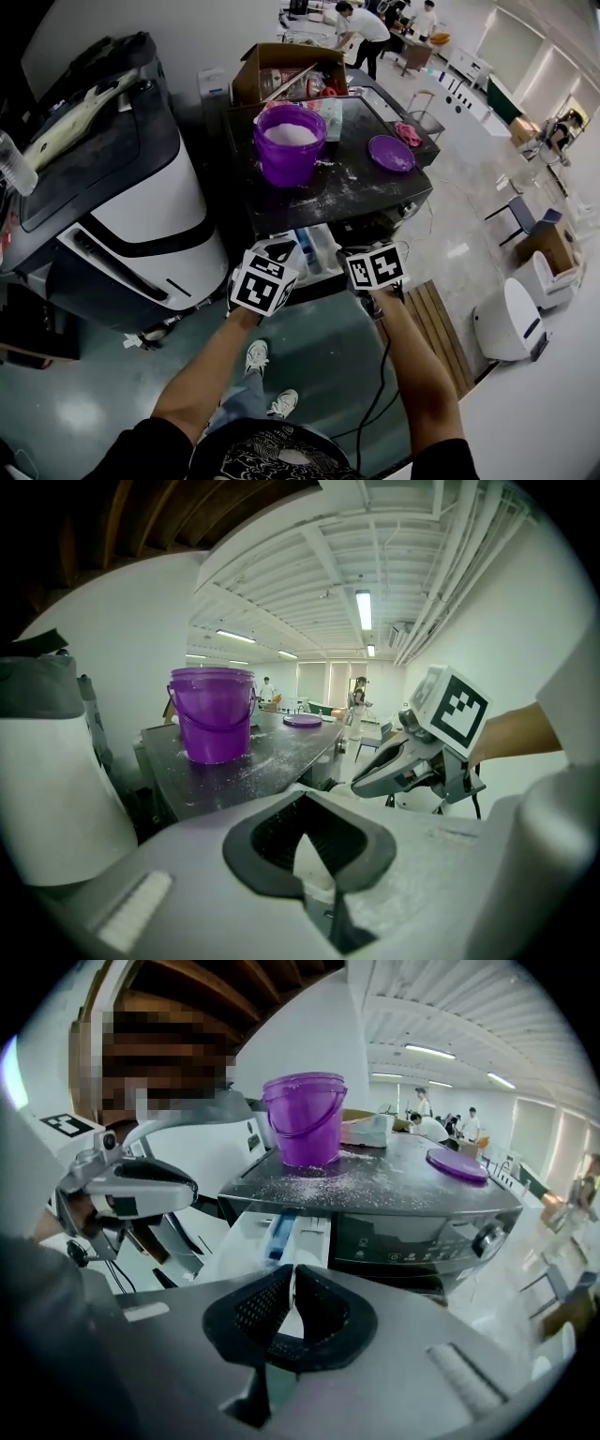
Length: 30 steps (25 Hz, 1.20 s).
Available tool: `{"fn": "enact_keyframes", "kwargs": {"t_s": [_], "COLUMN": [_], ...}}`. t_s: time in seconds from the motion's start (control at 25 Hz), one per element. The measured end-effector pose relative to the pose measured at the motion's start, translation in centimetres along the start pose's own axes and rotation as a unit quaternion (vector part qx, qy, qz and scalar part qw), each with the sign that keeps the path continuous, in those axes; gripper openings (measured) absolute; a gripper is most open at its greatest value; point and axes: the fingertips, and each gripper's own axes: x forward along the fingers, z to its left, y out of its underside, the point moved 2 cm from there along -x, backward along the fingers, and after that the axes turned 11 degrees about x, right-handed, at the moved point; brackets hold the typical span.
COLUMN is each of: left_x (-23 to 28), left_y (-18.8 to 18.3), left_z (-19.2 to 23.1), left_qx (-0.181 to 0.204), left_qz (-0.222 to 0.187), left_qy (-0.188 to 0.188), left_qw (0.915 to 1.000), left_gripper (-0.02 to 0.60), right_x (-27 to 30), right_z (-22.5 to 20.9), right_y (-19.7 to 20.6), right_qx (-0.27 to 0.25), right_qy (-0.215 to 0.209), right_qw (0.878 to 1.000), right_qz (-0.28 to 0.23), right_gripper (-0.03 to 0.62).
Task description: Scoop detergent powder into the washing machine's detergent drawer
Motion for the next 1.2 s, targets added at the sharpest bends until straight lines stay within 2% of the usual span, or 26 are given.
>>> {"fn": "enact_keyframes", "kwargs": {"t_s": [0.36,0.76,1.2], "left_x": [-0.3,-0.7,-0.9], "left_y": [0.1,0.1,-0.1], "left_z": [0.1,-0.1,-0.4], "left_qx": [-0.005,-0.005,-0.004], "left_qz": [-0.002,-0.001,-0.004], "left_qy": [-0.002,-0.005,-0.007], "left_qw": [1.0,1.0,1.0], "left_gripper": [0.002,0.001,0.002], "right_x": [0.6,0.3,-0.2], "right_z": [1.3,1.6,2.3], "right_y": [0.3,0.1,-0.3], "right_qx": [-0.132,-0.204,-0.291], "right_qy": [0.019,0.039,0.062], "right_qw": [0.991,0.978,0.955], "right_qz": [0.016,0.016,0.013], "right_gripper": [0.037,0.037,0.037]}}
